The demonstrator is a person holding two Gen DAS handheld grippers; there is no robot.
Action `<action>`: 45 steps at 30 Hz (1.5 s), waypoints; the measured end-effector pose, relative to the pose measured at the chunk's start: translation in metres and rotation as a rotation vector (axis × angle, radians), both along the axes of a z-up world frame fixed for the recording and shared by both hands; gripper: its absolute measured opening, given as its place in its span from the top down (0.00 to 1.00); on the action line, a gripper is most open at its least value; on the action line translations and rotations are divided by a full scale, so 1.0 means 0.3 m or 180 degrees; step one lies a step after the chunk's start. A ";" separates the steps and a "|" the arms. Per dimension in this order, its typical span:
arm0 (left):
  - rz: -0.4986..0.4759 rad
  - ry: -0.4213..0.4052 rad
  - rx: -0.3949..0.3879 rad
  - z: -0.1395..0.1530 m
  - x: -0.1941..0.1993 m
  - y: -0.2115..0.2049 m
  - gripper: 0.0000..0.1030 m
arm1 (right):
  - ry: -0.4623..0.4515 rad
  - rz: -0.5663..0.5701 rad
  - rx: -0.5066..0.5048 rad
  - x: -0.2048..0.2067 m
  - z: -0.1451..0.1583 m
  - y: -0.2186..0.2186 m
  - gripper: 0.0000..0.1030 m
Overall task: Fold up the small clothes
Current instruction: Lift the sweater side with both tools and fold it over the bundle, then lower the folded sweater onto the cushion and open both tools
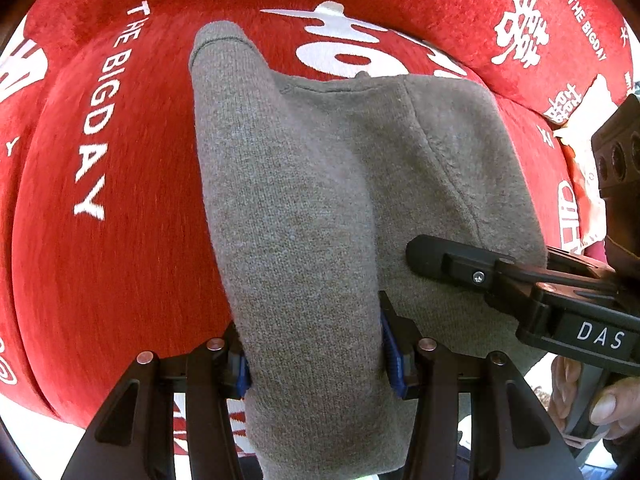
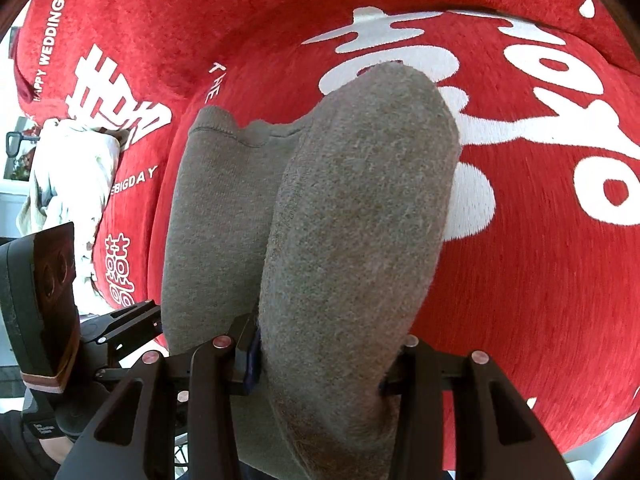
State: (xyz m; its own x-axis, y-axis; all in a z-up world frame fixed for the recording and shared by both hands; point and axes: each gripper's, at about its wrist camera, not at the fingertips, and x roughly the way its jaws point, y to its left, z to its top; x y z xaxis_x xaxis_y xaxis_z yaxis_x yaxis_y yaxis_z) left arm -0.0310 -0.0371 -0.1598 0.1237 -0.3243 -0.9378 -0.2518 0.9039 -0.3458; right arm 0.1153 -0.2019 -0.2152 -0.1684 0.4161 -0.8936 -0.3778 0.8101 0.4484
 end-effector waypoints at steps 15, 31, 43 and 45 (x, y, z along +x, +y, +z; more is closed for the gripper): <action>-0.0059 -0.0011 0.0083 -0.015 -0.061 -0.035 0.50 | -0.0018 0.0063 0.0001 -0.070 -0.007 -0.016 0.56; -0.0131 -0.0067 0.0135 -0.041 -0.077 -0.045 0.49 | -0.0021 -0.0022 0.0002 -0.077 -0.040 -0.060 0.56; 0.0057 0.0012 0.0321 -0.057 -0.108 -0.016 0.15 | 0.0086 -0.0244 -0.0125 -0.051 -0.079 -0.128 0.31; 0.0020 0.0022 0.0348 -0.052 -0.111 -0.020 0.15 | 0.0049 -0.0241 -0.0150 -0.055 -0.069 -0.149 0.26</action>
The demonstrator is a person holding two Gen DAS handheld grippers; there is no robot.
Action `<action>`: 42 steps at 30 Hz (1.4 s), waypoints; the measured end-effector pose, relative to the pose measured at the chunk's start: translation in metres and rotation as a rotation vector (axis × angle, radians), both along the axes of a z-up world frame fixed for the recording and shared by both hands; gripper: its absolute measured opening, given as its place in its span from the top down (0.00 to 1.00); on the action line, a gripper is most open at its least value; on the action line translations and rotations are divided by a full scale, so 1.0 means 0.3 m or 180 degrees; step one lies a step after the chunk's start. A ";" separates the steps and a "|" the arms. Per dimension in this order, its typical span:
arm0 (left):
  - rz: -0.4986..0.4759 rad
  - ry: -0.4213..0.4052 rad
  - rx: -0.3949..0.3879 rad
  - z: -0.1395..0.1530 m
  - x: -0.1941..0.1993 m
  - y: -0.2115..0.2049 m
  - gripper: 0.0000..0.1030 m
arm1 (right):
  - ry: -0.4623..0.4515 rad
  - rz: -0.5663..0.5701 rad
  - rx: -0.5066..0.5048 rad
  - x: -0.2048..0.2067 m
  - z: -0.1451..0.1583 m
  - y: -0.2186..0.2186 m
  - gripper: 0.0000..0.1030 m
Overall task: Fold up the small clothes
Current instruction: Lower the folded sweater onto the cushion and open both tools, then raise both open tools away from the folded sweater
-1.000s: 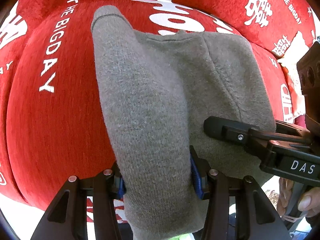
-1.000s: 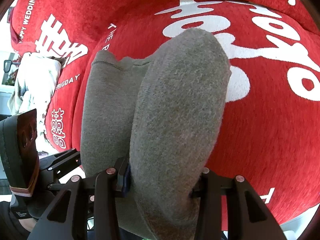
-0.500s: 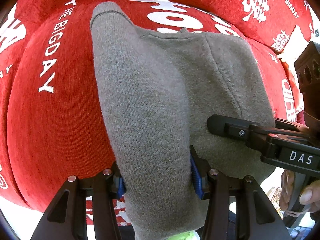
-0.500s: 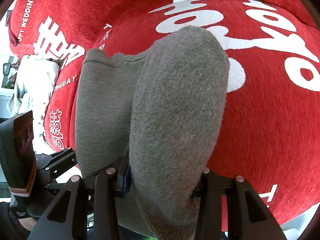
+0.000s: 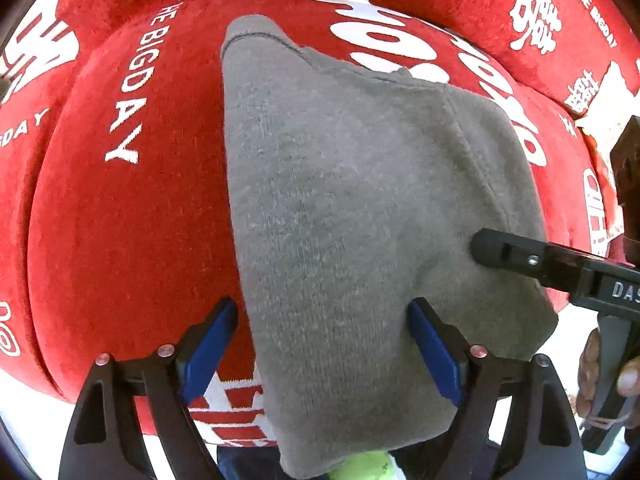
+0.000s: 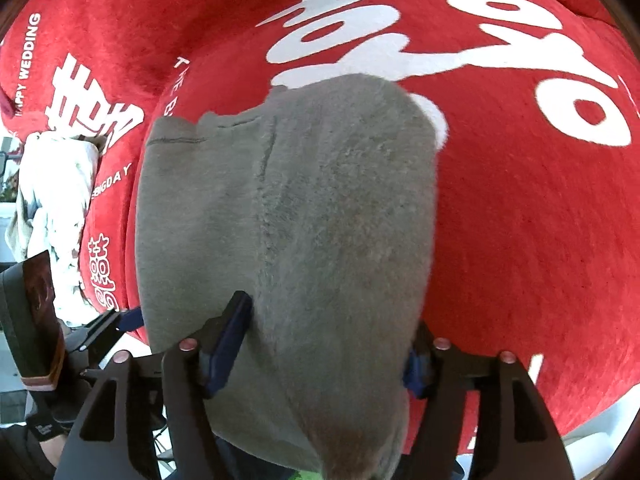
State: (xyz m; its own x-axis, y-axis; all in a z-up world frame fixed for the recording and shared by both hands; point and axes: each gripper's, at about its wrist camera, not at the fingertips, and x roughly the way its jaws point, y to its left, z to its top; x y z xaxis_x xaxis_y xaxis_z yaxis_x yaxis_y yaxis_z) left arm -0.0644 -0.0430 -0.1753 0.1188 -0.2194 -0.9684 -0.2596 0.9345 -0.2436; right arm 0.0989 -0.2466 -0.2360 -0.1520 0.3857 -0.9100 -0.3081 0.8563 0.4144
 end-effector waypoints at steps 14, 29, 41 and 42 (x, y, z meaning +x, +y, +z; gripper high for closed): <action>0.0176 0.0069 0.0362 0.053 -0.077 0.014 0.15 | -0.1132 0.1151 -0.0298 -0.230 0.200 0.029 0.26; 0.0405 -0.0109 0.0291 0.098 -0.011 0.089 0.00 | -0.1268 0.1721 -0.0322 -0.191 0.173 0.096 0.14; 0.0108 0.0311 0.0717 -0.006 0.153 0.133 0.00 | -0.0902 0.2025 -0.0335 -0.119 0.058 0.228 0.13; 0.0093 0.0330 0.0710 -0.015 0.158 0.131 0.00 | -0.0895 0.2032 -0.0344 -0.118 0.043 0.230 0.12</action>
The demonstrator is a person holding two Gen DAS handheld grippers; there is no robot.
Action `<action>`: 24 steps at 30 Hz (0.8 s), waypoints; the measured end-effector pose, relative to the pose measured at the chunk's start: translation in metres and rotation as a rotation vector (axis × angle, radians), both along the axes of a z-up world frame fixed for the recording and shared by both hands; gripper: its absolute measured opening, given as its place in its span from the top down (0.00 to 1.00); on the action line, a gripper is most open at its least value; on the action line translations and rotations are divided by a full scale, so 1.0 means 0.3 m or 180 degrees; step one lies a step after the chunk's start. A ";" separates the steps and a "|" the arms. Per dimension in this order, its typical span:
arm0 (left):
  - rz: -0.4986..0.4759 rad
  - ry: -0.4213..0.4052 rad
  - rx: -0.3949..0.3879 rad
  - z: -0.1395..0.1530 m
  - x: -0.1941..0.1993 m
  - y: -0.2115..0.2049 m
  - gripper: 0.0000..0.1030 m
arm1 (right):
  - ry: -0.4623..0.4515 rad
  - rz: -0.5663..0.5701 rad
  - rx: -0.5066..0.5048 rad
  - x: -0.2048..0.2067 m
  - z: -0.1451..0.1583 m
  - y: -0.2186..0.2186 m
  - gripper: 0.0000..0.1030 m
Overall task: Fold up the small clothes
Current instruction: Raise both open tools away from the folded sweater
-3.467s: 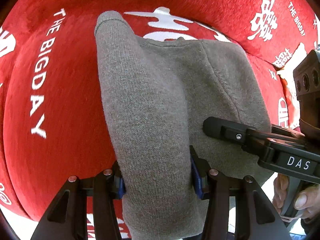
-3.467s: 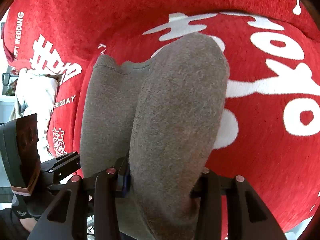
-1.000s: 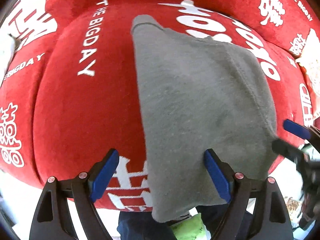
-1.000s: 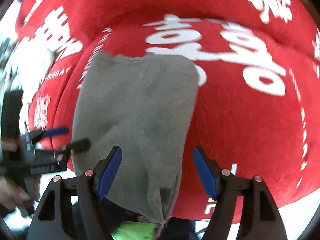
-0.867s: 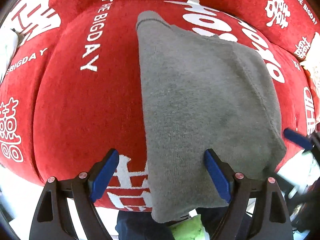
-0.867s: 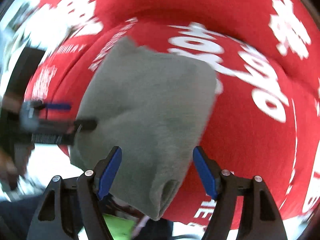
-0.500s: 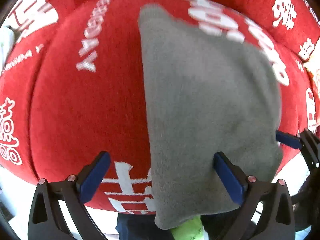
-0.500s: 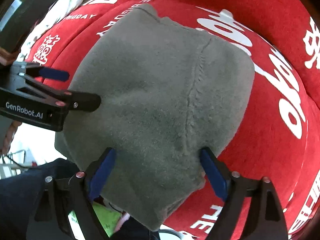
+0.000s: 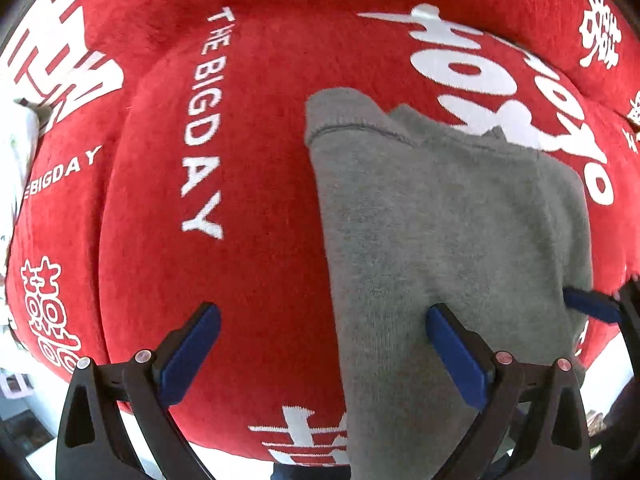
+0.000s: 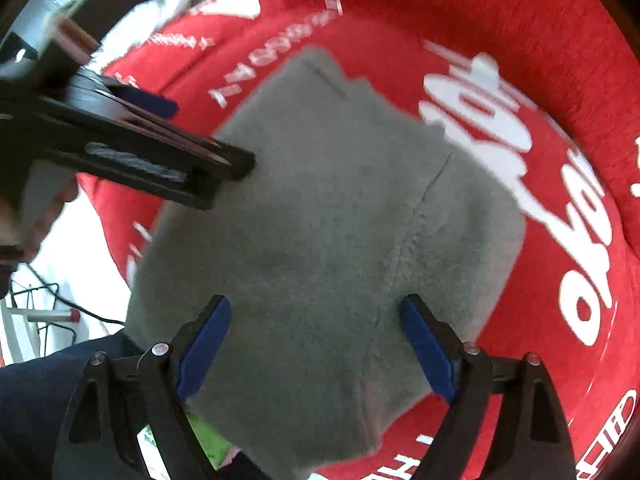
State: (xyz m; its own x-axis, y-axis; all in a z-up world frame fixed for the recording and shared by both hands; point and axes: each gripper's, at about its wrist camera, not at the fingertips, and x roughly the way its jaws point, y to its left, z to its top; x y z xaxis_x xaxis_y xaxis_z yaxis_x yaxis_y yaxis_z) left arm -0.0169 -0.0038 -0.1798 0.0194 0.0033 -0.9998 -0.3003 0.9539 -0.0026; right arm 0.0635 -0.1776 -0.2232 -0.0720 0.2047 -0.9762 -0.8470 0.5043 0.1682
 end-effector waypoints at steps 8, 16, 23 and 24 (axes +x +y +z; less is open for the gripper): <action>0.0072 0.0033 -0.0090 0.063 -0.008 0.018 0.00 | 0.0093 -0.0072 -0.0032 0.016 0.069 0.003 0.11; 0.0145 -0.0188 0.0028 0.294 -0.109 -0.023 0.00 | -0.0024 -0.0429 0.0078 0.021 0.269 -0.093 0.11; 0.0014 -0.0429 0.0369 0.499 -0.171 -0.081 0.00 | -0.0307 -0.0232 0.0141 -0.005 0.406 -0.123 0.11; -0.0053 -0.0476 0.0534 0.522 -0.176 -0.091 0.00 | -0.0330 -0.0198 0.0149 -0.006 0.413 -0.121 0.11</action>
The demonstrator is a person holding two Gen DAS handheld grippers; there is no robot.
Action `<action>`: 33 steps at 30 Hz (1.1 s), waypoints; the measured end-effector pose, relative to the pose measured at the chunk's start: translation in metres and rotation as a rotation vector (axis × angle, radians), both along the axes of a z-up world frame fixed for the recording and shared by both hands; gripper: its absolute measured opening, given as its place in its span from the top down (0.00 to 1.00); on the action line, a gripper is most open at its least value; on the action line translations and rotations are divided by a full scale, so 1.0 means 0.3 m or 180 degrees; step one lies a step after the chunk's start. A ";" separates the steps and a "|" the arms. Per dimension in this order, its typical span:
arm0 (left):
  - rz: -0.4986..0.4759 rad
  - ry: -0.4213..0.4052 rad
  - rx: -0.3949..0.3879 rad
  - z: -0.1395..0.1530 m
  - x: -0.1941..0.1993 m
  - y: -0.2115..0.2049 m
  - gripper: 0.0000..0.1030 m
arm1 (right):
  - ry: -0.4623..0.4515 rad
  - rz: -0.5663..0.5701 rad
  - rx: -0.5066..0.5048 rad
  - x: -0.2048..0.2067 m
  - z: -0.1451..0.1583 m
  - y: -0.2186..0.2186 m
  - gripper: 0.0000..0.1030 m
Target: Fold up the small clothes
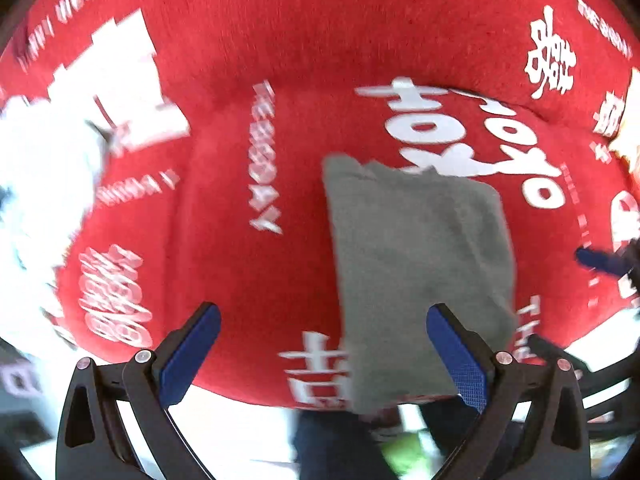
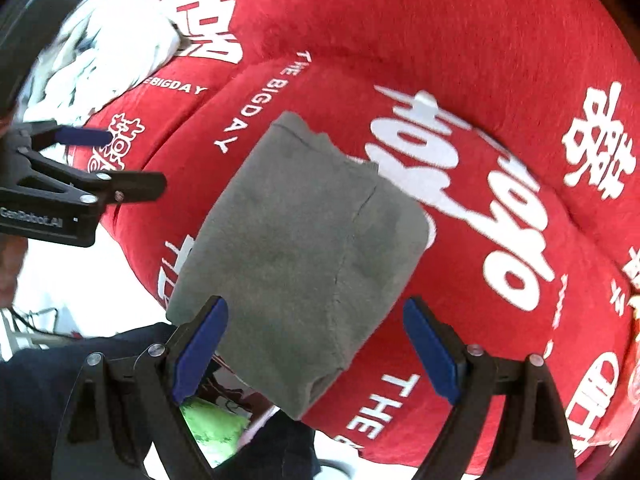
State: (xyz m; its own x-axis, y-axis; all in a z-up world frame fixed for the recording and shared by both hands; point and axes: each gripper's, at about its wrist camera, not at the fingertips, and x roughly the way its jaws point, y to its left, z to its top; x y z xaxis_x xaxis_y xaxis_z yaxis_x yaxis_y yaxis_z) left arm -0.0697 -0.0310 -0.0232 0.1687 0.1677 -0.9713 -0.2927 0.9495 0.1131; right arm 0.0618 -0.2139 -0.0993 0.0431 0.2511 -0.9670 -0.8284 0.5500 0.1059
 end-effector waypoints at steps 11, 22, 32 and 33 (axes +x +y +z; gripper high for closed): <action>-0.0195 0.0009 0.0137 0.108 -0.030 -0.076 0.00 | -0.0133 0.0338 0.0031 -0.070 0.085 0.001 0.11; -0.0236 0.0009 0.0066 0.135 -0.042 -0.130 0.00 | -0.0253 0.0489 0.0067 -0.102 0.133 -0.011 0.11; -0.0124 0.0013 0.0113 0.137 -0.066 -0.130 0.00 | -0.0308 0.0494 0.0078 -0.104 0.151 -0.022 0.11; -0.0120 0.0018 0.0121 0.136 -0.067 -0.131 0.00 | -0.0314 0.0495 0.0073 -0.105 0.152 -0.022 0.11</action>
State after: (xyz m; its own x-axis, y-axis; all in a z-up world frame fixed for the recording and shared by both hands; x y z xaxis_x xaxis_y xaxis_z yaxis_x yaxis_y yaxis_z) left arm -0.0898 -0.0702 0.0175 0.1703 0.1983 -0.9652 -0.2560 0.9548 0.1510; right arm 0.0304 -0.2206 -0.0535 0.0965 0.2840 -0.9540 -0.9102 0.4130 0.0309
